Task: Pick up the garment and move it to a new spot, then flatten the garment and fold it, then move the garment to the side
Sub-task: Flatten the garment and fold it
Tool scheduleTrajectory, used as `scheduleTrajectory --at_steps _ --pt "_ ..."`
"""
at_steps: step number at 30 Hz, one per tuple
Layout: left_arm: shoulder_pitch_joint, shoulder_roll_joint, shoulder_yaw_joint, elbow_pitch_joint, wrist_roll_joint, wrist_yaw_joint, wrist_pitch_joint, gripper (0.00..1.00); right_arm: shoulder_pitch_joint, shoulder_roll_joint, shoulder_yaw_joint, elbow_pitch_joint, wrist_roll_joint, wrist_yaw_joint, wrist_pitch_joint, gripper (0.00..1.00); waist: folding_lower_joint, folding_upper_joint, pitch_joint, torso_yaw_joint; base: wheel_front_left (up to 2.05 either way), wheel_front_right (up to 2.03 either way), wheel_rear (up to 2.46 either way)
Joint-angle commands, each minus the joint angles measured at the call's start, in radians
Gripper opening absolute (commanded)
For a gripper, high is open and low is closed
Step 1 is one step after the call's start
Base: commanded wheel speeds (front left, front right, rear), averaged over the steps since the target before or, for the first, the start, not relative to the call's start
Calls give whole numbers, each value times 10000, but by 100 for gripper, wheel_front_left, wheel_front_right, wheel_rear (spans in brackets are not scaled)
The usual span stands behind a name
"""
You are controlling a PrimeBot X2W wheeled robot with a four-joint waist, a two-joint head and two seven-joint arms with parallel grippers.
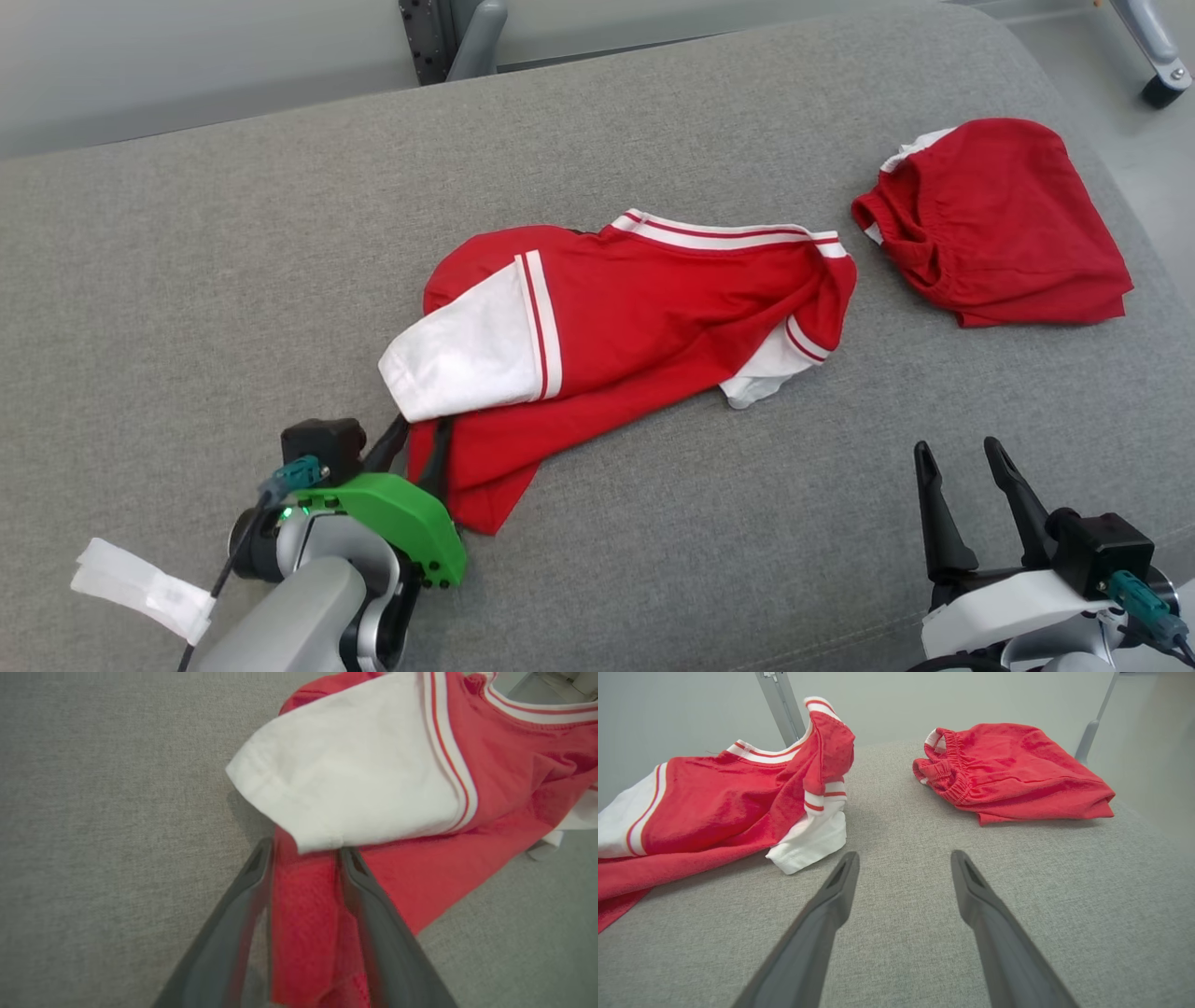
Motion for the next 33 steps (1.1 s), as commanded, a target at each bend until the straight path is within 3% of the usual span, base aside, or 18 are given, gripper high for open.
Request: scheduleTrajectory --at_steps 1,3,7,19,22,23,24,25,33 --pt "-185 -77 122 112 -115 -132 -100 59 2 9 15 9 57 -12 -14 100 0 1 51 -32 0 0 0" --pt "-361 -128 219 320 -165 -254 -169 57 -17 25 24 26 70 -12 -14 100 0 1 88 -39 0 0 0" --pt "-725 -312 344 723 -197 -512 -232 42 -99 50 11 56 114 -12 -14 100 0 1 204 -24 0 0 0" --pt "-2578 -912 -18 2411 250 -935 156 53 -553 16 55 28 210 -12 -14 100 0 1 891 -18 0 0 0" --pt "-3018 -1082 -160 2926 328 -1105 397 43 -676 22 95 58 214 -12 -14 100 0 1 1057 -115 0 0 0" --pt "-3135 -1128 -218 3074 370 -1183 459 35 -702 31 93 69 236 -12 -14 100 0 1 1101 -154 0 0 0" --pt "-3247 -1162 -256 3216 394 -1237 483 25 -733 42 96 77 254 -12 -14 100 0 1 1137 -199 0 0 0" --pt "-3333 -1180 -281 3326 441 -1291 447 0 -753 53 92 81 261 -12 -14 100 0 1 1157 -239 0 0 0" --pt "-3672 -1054 -234 3147 635 -1488 -149 0 -471 119 -90 117 264 -12 -14 100 0 1 954 -412 0 0 0"
